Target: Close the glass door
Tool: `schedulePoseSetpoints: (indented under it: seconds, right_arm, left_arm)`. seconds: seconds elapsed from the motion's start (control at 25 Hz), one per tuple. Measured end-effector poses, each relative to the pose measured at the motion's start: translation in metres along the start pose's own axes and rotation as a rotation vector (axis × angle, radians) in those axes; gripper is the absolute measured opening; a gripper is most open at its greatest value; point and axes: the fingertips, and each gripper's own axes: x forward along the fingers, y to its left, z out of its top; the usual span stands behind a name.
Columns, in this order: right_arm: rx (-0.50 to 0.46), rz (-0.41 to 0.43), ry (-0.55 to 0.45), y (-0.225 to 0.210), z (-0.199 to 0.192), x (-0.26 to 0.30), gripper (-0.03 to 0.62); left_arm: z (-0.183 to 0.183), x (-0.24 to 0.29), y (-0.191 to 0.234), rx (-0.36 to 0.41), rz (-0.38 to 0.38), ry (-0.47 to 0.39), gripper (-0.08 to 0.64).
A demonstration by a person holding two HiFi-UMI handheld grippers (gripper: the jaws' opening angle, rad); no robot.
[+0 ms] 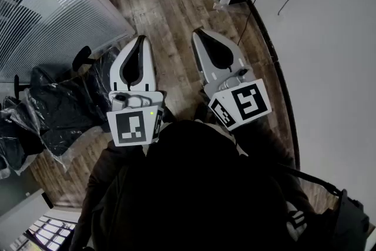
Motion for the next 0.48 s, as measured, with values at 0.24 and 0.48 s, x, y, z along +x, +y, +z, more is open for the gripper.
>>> schedulePoseSetpoints:
  seconds: [0.24,0.48]
  right_arm:
    - [-0.005,0.017,0.001,-0.019,0.001,-0.013,0.0]
    - [0.033,0.035,0.018,-0.05,-0.007,-0.013,0.002]
  left_arm:
    - [-0.003,0.006,-0.02,0.001,0.025,0.005,-0.003]
    - [-0.018,0.02,-0.032,-0.007,0.071,0.048,-0.003]
